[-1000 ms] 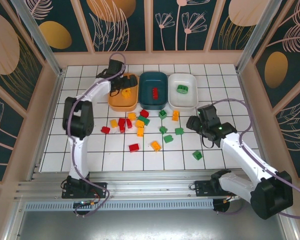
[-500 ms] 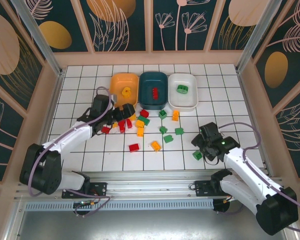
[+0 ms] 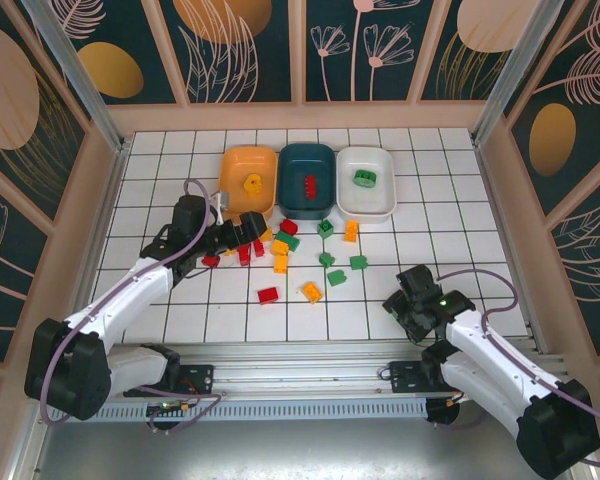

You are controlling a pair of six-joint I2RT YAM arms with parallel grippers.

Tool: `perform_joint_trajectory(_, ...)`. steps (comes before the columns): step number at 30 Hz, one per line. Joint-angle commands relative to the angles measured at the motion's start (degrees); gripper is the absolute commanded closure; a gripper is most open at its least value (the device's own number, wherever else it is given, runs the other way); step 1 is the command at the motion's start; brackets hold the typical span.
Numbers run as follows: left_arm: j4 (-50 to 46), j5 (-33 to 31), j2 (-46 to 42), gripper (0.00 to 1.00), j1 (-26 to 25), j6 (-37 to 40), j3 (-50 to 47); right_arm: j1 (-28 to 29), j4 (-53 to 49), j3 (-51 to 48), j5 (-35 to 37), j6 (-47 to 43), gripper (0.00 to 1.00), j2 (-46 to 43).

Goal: Sort the legos into containers by color

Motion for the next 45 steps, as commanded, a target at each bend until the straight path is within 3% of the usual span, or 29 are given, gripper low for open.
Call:
perform_joint_trajectory(1, -1.04, 1.75, -1.78, 0.01, -0.04, 1.90, -1.21, 0.24, 6.16, -2.43, -0.60, 1.77, 0.38, 0.06)
perform_joint_trajectory(10, 0.31, 2.36, -2.20, 0.02, -0.04, 1.50, -2.29, -0.78, 6.38, -1.63, 1.75, 1.24, 0.49, 2.30)
perform_joint_trajectory(17, 0.31, 2.20, -2.44, 0.01, -0.03, 1.73, -2.16, -4.92, 4.94, 2.71, 4.06, -4.28, 0.37, 9.07)
perform_joint_trajectory(24, 0.28, 2.29, -2.63, 0.02, -0.07, 1.39, -1.52, -11.55, 4.96, 3.76, 3.60, -11.33, 0.36, 12.33)
perform_joint_trajectory(34, 1.23, 2.24, -0.79, 0.02, -0.03, 0.09, -1.01, -14.50, 9.37, 4.07, 1.10, -17.97, 0.49, 13.79)
perform_joint_trajectory(45, 0.73, 1.45, 0.17, 0.02, -0.04, -0.64, 0.83, -14.47, 11.25, 6.98, 3.53, -22.20, 0.60, 15.97)
